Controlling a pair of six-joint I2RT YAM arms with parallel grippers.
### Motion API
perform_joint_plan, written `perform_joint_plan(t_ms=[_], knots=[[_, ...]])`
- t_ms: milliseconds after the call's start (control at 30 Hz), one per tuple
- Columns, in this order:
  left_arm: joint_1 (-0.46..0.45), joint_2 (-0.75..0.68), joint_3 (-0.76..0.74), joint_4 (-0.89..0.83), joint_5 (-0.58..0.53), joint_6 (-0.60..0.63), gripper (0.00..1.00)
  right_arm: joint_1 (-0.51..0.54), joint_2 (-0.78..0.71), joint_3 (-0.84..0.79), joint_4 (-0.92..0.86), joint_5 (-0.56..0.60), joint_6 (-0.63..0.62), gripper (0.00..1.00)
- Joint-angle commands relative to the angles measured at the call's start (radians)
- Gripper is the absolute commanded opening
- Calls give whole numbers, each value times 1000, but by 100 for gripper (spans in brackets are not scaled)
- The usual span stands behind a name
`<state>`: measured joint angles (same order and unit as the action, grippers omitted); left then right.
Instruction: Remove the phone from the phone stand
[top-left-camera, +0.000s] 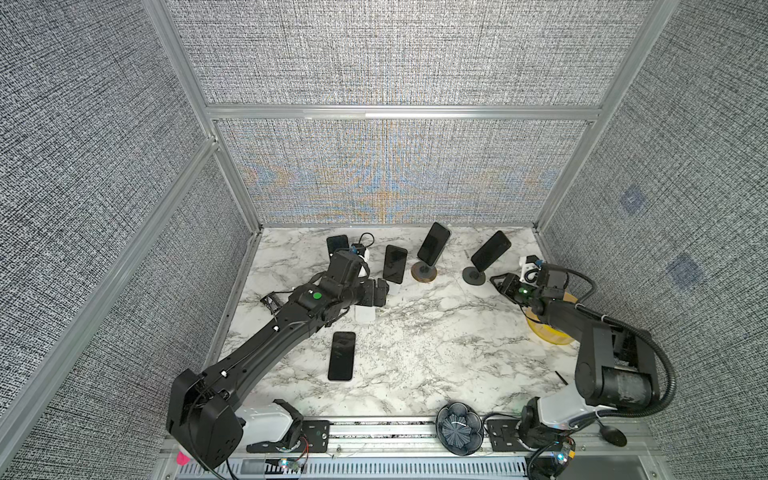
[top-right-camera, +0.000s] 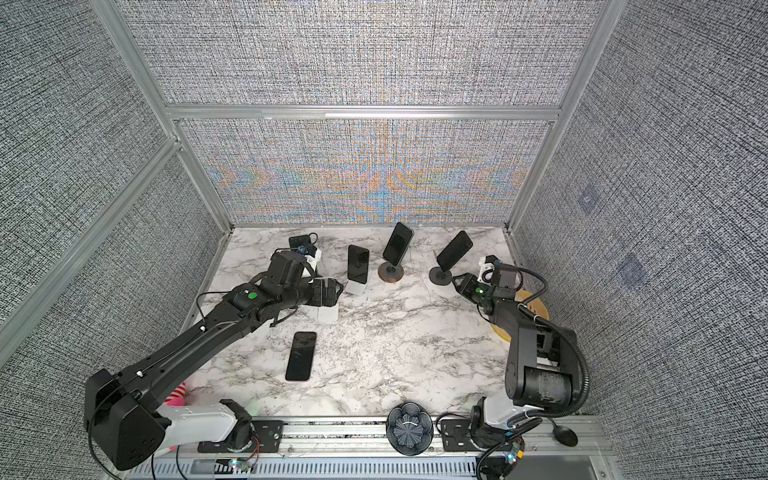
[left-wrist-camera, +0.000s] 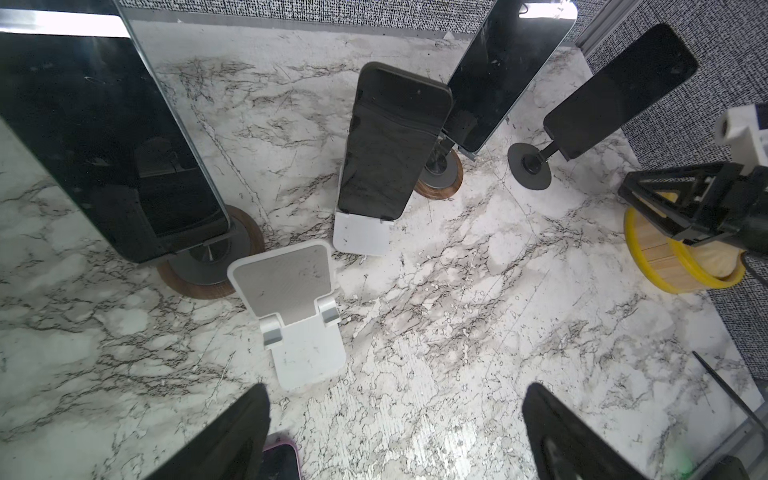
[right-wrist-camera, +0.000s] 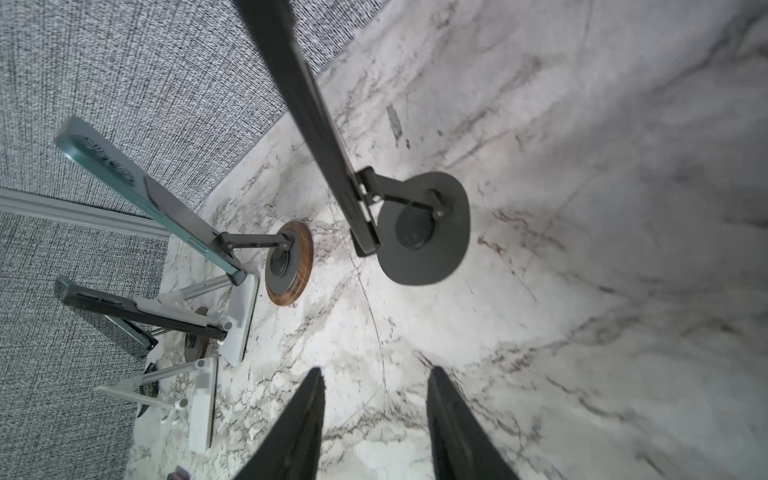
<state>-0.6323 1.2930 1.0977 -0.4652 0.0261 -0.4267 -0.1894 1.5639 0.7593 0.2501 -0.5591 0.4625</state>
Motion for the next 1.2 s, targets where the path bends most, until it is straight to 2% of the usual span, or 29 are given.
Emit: perform_joint_plan(t_ms=[0, 233, 433, 700, 1033, 1167], knots=[[0, 4, 3, 26, 5, 0, 96, 2, 28, 12, 135, -13, -43, 42], [-2, 3, 13, 15, -3, 3, 96, 10, -20, 28, 137, 55, -76, 41], [-1, 13, 13, 18, 3, 6, 96, 6, -19, 121, 41, 59, -114, 39], [-2, 24, 4, 18, 3, -4, 96, 2, 41, 211, -14, 63, -110, 34], [-2, 25, 13, 22, 0, 2, 96, 2, 100, 271, -18, 59, -95, 38], [-2, 37, 16, 26, 10, 2, 96, 2, 125, 289, -15, 59, -91, 32]])
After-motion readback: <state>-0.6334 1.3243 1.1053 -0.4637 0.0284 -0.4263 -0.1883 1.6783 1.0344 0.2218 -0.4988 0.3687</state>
